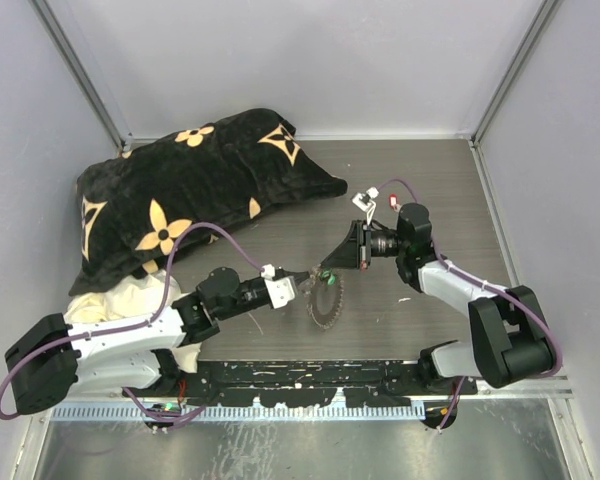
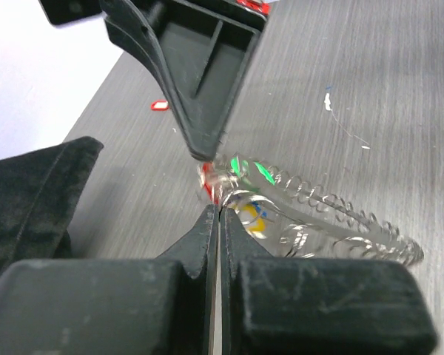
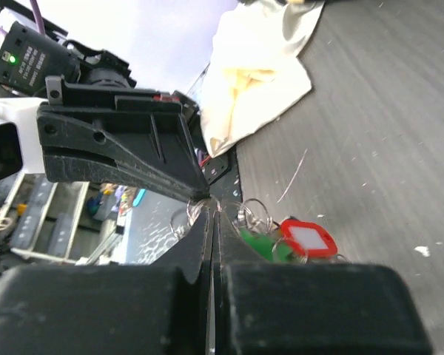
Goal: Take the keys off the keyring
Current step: Remove the key from the keyring.
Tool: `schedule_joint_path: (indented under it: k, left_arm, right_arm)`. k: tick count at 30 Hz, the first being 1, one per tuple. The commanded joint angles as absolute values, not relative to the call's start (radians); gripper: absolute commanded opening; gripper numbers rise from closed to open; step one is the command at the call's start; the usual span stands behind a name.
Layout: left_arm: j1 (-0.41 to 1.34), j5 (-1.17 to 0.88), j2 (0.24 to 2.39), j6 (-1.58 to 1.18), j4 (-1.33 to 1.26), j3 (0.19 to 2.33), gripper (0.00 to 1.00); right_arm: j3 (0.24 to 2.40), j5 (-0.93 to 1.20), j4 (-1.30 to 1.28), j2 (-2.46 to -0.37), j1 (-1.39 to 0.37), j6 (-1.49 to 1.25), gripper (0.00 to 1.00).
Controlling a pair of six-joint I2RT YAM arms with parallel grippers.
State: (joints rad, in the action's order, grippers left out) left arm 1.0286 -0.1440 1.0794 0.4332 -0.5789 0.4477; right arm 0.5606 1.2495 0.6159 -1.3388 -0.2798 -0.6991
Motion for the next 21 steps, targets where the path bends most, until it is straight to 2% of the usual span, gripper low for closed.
schedule_joint_path:
  k: [1, 9, 11, 13, 15, 16, 18, 19, 21]
  left_arm:
    - [1.037, -0.148, 1.04, 0.402, -0.592, 0.413, 0.0]
    - [1.038, -0.169, 1.052, 0.341, -0.649, 0.403, 0.0]
    - [1.037, -0.153, 1.049, 0.347, -0.659, 0.396, 0.0]
    - [1.037, -0.145, 1.043, 0.365, -0.676, 0.389, 0.0]
    - [1.037, -0.149, 1.031, 0.399, -0.673, 0.391, 0.0]
    - [1.037, -0.152, 1.025, 0.414, -0.668, 0.395, 0.0]
    - [1.036, -0.155, 1.015, 0.432, -0.653, 0.41, 0.0]
    - [1.036, -0.16, 1.012, 0.439, -0.644, 0.419, 0.0]
    - [1.033, -0.173, 1.008, 0.443, -0.632, 0.434, 0.0]
  right_arm:
    - [0.571, 1.2, 0.755, -1.284, -0.259, -0.749, 0.01]
    - [0.566, 1.226, 0.799, -1.293, -0.271, -0.735, 0.01]
    - [0.613, 1.269, 0.61, -1.278, -0.292, -0.52, 0.01]
    - [0.711, 1.271, 0.217, -1.25, -0.312, -0.123, 0.03]
    - [0.854, 1.22, -0.228, -1.254, -0.341, 0.407, 0.21]
    - [0.907, 1.186, -0.379, -1.258, -0.351, 0.572, 0.32]
    - [0.964, 1.135, -0.504, -1.25, -0.356, 0.744, 0.55]
    - [0.977, 1.122, -0.529, -1.244, -0.358, 0.814, 0.63]
    - [1.005, 1.128, -0.622, -1.25, -0.367, 0.979, 0.73]
